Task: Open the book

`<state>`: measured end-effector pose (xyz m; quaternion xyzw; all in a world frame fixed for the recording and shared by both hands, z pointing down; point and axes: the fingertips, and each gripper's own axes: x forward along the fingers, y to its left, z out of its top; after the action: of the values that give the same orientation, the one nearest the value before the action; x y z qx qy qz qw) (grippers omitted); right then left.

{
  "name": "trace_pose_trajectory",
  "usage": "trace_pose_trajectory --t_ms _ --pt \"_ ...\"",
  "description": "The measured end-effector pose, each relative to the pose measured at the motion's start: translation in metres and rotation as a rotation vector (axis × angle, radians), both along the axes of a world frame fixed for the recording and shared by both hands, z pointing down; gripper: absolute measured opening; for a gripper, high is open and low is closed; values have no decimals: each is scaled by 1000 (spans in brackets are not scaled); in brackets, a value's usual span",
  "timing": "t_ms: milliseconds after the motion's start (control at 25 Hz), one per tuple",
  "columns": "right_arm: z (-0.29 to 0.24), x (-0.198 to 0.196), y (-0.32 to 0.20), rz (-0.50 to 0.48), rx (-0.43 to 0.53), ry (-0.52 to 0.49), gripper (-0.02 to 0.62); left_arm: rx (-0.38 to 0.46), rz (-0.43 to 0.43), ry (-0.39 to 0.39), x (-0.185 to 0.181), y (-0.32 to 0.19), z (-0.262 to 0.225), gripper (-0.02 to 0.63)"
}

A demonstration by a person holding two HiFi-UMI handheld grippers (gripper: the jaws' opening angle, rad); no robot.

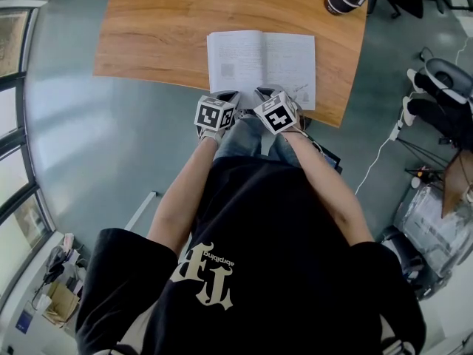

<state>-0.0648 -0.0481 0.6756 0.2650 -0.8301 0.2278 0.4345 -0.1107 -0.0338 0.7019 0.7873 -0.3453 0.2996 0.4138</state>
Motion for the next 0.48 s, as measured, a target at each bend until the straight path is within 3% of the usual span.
trace_pose_trajectory --t_ms 200,360,480 --pt "-42 56 -14 117 152 -73 -11 10 41 -9 5 1 0 6" --pt "-80 131 -20 296 210 -137 -11 20 66 -11 3 2 0 6" --pt "-99 171 -17 373 225 -171 -11 22 78 -30 3 1 -1 6"
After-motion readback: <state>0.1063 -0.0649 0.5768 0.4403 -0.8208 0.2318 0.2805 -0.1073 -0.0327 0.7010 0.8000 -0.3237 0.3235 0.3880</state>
